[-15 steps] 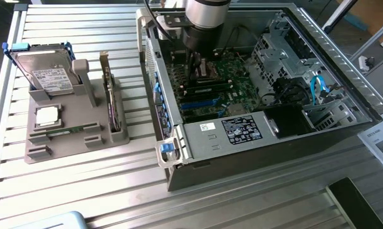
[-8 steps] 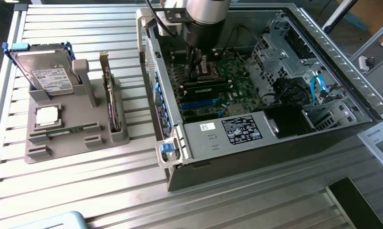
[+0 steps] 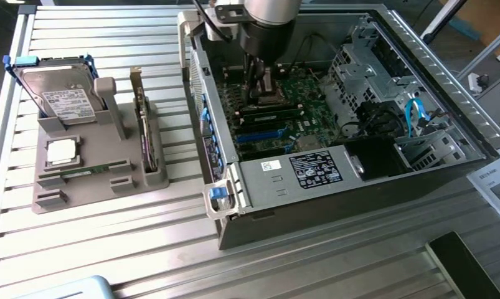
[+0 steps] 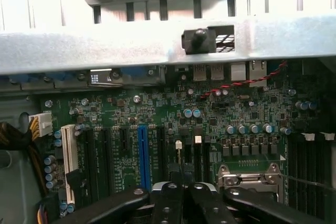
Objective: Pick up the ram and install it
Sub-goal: 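Press down the ram until it locks into place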
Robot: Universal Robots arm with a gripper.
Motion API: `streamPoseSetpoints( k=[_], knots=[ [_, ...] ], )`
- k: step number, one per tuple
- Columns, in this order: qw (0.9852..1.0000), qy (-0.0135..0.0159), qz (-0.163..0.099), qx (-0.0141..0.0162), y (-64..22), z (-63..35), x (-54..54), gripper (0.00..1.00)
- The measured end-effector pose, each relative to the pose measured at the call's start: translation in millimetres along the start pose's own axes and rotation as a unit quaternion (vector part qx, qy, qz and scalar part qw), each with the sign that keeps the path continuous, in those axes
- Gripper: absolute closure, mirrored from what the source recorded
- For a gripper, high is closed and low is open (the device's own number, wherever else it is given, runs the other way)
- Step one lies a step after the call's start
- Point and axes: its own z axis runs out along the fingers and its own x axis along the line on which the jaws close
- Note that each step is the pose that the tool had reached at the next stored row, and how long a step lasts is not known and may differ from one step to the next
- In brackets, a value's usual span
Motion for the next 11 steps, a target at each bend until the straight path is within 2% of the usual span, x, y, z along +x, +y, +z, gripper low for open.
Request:
streamPoseSetpoints(
  k=[11],
  knots=[
    [1.0000, 0.0005, 0.000, -0.0014, -0.3, -15.2, 0.4, 0.89]
  ],
)
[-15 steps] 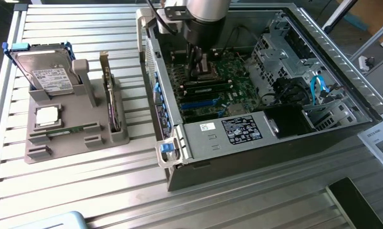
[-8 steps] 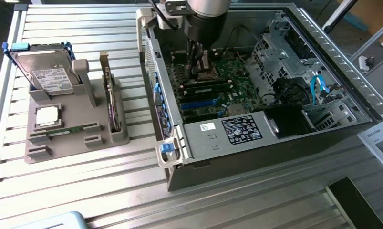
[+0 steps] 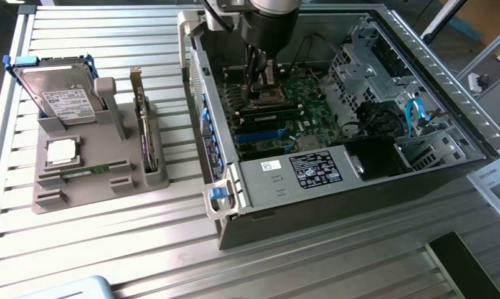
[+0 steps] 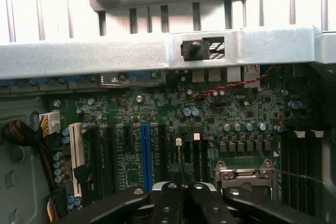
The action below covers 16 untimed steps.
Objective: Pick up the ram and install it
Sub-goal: 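Press down the ram until it locks into place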
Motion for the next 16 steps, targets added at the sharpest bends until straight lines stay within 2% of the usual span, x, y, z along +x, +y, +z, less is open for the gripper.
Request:
streamPoseSetpoints(
  k=[7, 16],
  knots=[
    [1.0000, 0.0002, 0.000, -0.0001, -0.1, -6.2, 0.2, 0.89],
    [1.0000, 0.0003, 0.000, -0.0001, -2.2, -6.5, 0.1, 0.89]
  ],
)
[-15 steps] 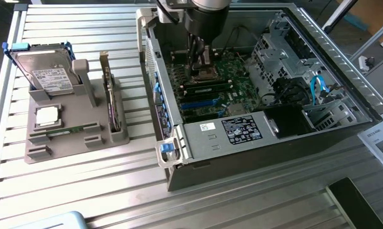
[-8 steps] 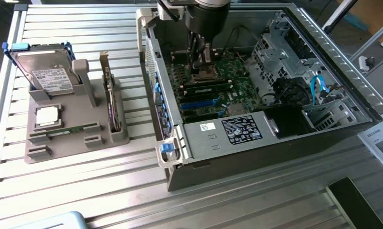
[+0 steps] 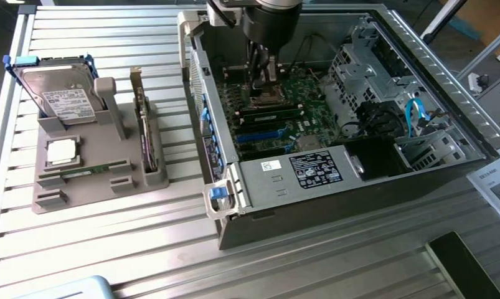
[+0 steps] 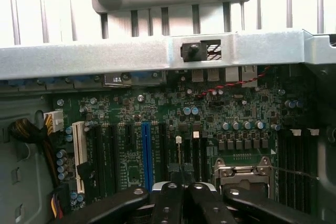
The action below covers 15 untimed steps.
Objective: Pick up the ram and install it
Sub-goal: 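Press down the ram until it locks into place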
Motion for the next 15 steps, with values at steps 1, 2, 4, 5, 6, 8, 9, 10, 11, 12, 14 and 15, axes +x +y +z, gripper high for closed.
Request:
streamPoseSetpoints(
  k=[1, 2, 4, 5, 6, 8, 9, 10, 11, 12, 14, 15],
  knots=[
    [1.0000, -0.0001, 0.000, 0.0001, -2.3, 0.2, -0.1, 0.89],
    [1.0000, -0.0001, 0.000, 0.0000, -4.8, 0.2, -0.2, 0.89],
    [1.0000, -0.0001, 0.000, 0.0000, -9.2, 0.2, -0.5, 0.89],
    [1.0000, -0.0001, 0.000, 0.0000, -11.2, 0.3, -0.6, 0.89],
    [1.0000, -0.0001, 0.000, 0.0001, -14.7, 0.4, -0.8, 0.89],
    [1.0000, -0.0001, 0.000, 0.0001, -18.6, 0.4, -1.0, 0.89],
    [1.0000, -0.0001, 0.000, 0.0001, -22.4, 0.5, -1.2, 0.89],
    [1.0000, -0.0001, 0.000, 0.0000, -25.8, 0.5, -1.3, 0.89],
    [1.0000, -0.0001, 0.000, 0.0001, -28.4, 0.6, -1.5, 0.89],
    [1.0000, -0.0001, 0.001, 0.0000, -31.7, 0.6, -1.6, 0.89],
    [1.0000, -0.0001, 0.001, 0.0001, -36.8, 0.7, -1.9, 0.89],
    [1.0000, -0.0001, 0.001, 0.0000, -39.1, 0.8, -2.0, 0.89]
  ],
)
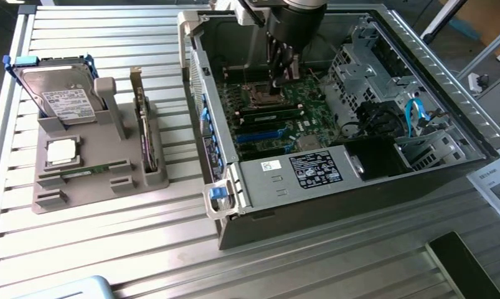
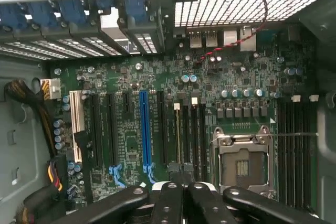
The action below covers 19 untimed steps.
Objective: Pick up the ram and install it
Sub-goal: 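Press down the ram until it locks into place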
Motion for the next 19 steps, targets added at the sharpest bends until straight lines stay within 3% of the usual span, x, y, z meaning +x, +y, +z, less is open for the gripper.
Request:
streamPoseSetpoints(
  k=[9, 15, 19],
  knots=[
    [1.0000, 0.0000, 0.002, 0.0000, -20.0, 0.4, -1.1, 0.89],
    [1.0000, 0.0000, 0.003, -0.0001, -28.0, 0.5, -1.5, 0.89],
    [1.0000, 0.0001, 0.003, -0.0001, -28.3, 0.5, -1.5, 0.89]
  ],
)
